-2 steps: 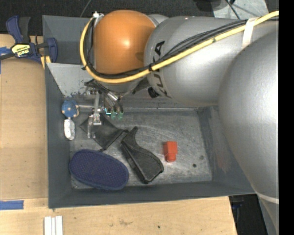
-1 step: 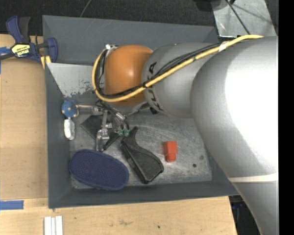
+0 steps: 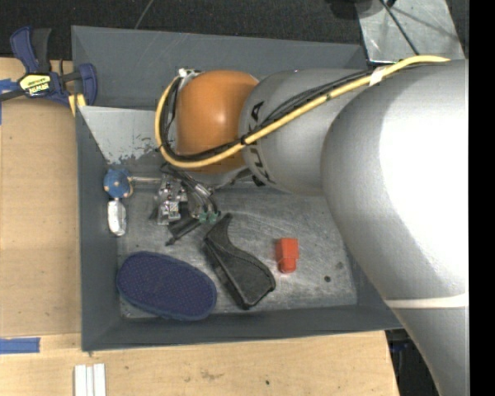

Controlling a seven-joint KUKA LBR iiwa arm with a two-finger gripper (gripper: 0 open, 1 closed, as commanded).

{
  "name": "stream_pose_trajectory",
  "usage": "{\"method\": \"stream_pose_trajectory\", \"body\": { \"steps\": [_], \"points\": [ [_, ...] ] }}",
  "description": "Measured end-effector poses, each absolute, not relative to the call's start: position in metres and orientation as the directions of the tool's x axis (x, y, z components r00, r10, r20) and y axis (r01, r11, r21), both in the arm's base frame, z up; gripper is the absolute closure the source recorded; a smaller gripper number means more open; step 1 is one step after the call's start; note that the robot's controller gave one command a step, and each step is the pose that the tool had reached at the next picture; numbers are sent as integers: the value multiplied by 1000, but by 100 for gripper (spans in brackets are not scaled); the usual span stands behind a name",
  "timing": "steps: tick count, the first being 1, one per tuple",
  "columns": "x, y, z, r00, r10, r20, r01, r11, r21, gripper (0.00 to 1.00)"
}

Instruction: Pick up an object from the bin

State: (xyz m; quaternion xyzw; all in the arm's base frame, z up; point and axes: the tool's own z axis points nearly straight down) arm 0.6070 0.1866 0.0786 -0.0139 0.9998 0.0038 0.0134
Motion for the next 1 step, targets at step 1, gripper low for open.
{"method": "stream_pose_trajectory", "body": {
  "steps": [1],
  "points": [
    [602,187,74,-1000,-30,-8,-30,1000,4,0]
  ]
}}
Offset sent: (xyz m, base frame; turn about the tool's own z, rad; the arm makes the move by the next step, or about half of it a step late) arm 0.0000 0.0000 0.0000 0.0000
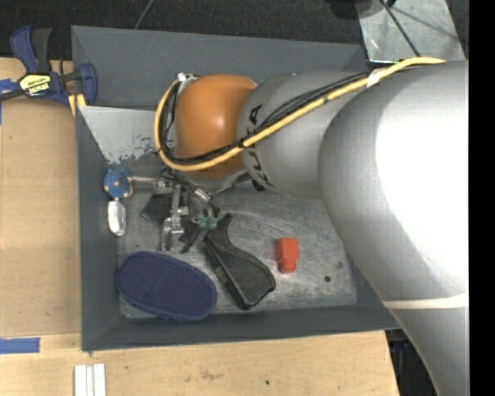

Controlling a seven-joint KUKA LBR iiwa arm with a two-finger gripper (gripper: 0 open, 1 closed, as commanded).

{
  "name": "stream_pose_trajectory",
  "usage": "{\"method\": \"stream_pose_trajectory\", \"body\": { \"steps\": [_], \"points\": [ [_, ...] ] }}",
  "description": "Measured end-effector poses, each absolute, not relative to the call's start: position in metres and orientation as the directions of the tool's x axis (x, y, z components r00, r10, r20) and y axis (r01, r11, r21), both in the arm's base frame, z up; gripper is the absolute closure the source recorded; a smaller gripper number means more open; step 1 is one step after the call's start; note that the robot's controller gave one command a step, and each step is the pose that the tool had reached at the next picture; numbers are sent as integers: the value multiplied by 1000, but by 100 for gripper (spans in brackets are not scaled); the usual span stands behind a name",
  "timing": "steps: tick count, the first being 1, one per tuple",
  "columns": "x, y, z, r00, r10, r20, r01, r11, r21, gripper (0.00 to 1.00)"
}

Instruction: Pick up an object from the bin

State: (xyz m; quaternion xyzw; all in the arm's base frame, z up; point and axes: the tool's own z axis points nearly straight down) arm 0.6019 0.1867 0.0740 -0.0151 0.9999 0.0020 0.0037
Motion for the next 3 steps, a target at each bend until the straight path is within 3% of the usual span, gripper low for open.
{"method": "stream_pose_trajectory", "body": {
  "steps": [1,2,3],
  "points": [
    [607,187,79,-999,-27,-27,-28,1000,8,100],
    [602,187,74,-1000,-30,-8,-30,1000,4,0],
    [607,187,79,-999,-28,-26,-28,1000,7,100]
  ]
}}
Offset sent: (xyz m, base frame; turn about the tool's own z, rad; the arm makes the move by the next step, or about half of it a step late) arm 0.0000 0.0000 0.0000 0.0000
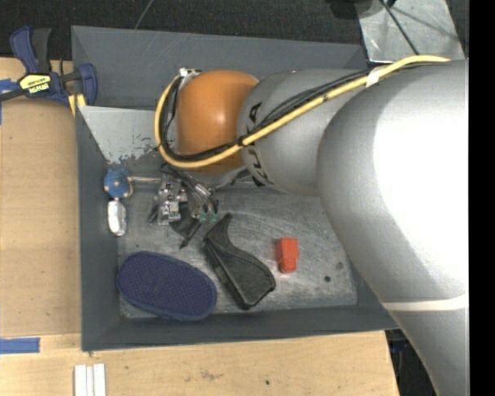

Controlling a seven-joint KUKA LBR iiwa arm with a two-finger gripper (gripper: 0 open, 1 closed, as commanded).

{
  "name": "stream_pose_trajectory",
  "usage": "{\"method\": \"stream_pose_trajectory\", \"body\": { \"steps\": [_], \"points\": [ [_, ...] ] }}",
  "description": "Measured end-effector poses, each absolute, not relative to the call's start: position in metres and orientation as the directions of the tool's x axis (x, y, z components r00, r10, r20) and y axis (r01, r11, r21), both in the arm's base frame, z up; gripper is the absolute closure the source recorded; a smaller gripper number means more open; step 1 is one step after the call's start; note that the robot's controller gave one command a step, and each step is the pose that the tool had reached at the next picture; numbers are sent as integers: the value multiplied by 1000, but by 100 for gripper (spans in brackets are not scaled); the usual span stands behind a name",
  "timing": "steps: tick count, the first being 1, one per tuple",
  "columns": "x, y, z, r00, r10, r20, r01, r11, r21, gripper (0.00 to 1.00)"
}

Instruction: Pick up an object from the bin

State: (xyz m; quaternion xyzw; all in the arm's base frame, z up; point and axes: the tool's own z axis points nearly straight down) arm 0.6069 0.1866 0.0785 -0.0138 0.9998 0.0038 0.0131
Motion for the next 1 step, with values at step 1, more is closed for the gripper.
{"method": "stream_pose_trajectory", "body": {
  "steps": [1],
  "points": [
    [601,177,210,-971,-237,-12,-237,972,0,100]
  ]
}}
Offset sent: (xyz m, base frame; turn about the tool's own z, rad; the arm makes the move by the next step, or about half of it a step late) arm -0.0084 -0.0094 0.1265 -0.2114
